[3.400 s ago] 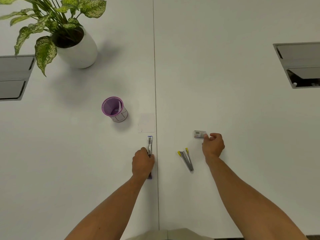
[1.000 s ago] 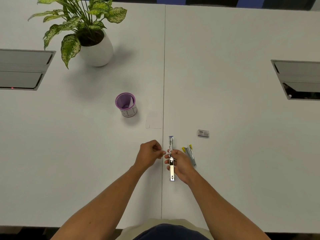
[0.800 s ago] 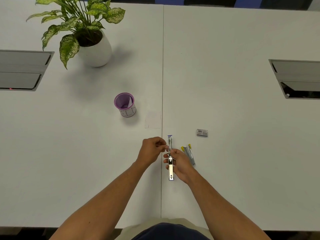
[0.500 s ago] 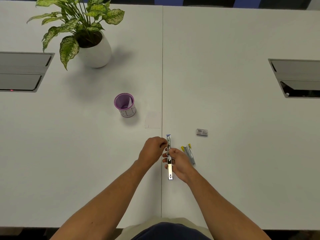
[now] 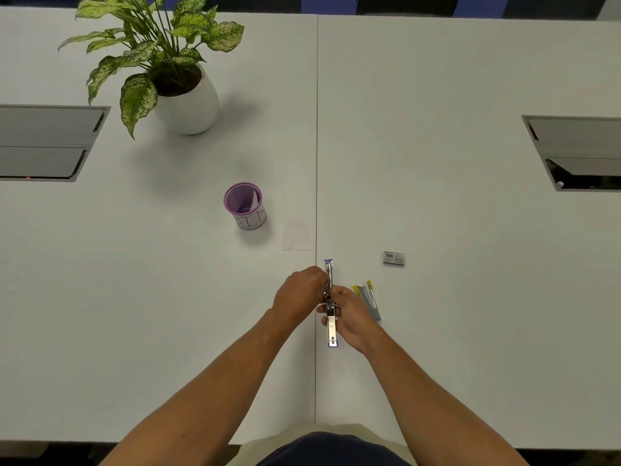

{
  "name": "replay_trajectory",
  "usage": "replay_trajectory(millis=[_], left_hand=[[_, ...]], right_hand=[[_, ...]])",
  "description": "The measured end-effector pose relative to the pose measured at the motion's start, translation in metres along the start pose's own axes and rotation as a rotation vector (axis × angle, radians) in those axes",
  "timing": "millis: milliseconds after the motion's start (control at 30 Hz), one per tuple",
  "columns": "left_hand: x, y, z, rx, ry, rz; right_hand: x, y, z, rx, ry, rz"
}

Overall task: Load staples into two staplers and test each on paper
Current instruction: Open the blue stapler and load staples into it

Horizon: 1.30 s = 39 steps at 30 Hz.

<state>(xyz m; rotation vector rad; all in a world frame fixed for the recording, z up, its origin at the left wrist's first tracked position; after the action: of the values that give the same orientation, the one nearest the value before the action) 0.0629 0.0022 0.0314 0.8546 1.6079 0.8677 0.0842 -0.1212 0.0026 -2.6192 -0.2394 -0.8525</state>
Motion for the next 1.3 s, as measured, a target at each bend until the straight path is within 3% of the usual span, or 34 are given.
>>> replay_trajectory(millis=[533,1033,1300], left_hand=[[-0.005,0.006,0.001,0.042,-0.075,0.196],[-0.006,0.006,0.005,0.088,-0.057,0.175],[0.0,0.012,0.011,0.145,-0.066,0.013]], right_hand=[[0.004,-0.003,0.0,0.01,-0.002,0.036],[0.003,-0.002,-0.001,0.033,0.006,0.007],[0.001,0.0,-0.002,0.054,-0.017,0.028]])
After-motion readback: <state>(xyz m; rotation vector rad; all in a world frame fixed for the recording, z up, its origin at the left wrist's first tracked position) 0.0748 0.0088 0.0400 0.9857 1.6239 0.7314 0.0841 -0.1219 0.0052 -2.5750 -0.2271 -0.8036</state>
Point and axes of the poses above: each hand's wrist, its own z-axis towards the middle knuckle, its own y-axis out of the back of the hand, x = y × z, the point moved 2 cm from there along z, towards the middle knuckle, and after that the axes turned 1 degree about z, right-handed, at the moved point
